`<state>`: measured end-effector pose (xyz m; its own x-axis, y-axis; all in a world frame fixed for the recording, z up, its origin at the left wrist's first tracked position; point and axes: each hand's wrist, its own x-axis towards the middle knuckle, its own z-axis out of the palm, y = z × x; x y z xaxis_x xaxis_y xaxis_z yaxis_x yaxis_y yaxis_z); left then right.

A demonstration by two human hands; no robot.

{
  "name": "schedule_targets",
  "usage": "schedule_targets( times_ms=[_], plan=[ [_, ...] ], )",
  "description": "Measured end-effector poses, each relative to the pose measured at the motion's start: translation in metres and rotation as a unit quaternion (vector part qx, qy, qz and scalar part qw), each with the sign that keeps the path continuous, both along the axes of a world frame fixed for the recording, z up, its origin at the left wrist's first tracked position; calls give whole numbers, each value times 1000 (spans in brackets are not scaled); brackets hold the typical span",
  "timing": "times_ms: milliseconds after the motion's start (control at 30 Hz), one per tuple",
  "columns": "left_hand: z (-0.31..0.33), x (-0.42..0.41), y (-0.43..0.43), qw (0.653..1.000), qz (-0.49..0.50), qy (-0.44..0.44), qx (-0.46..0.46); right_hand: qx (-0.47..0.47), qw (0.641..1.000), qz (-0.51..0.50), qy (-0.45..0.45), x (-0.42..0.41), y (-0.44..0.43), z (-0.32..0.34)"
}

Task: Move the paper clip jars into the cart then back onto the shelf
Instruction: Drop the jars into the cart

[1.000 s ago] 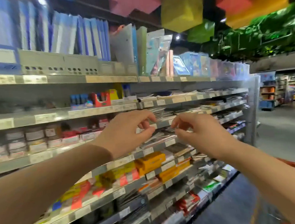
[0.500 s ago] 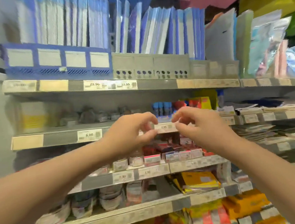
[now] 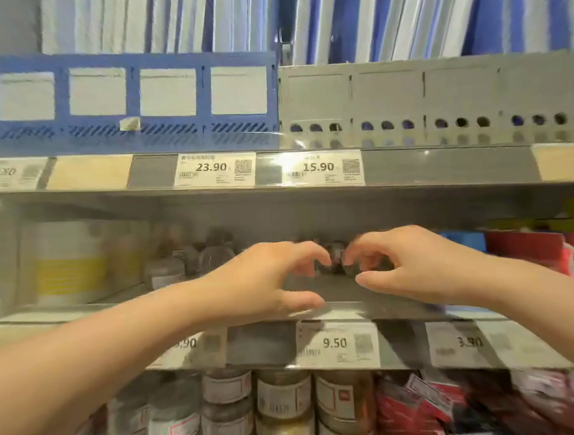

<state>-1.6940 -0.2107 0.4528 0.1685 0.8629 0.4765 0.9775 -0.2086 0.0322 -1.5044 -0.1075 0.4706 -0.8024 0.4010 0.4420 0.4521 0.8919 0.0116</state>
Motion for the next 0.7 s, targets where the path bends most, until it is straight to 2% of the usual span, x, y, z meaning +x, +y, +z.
schedule_targets(
  times_ms=[100,233,333,500,700],
  plan=[
    [11,-27,24,996,73,-2,-53,-18,996,-19,-90,-31,29,15],
    [21,-63,45,995,71,28,-70,25,986,-5,-168,-73,56,28],
    [29,-95,53,989,86,60,-101,15,978,-9,-207,-99,69,38],
    [35,-137,48,983,108,82,-127,18,972,1,-235,-144,81,43],
    [33,-167,27,969,163,88,-164,-23,974,59,-216,-204,83,35]
  ],
)
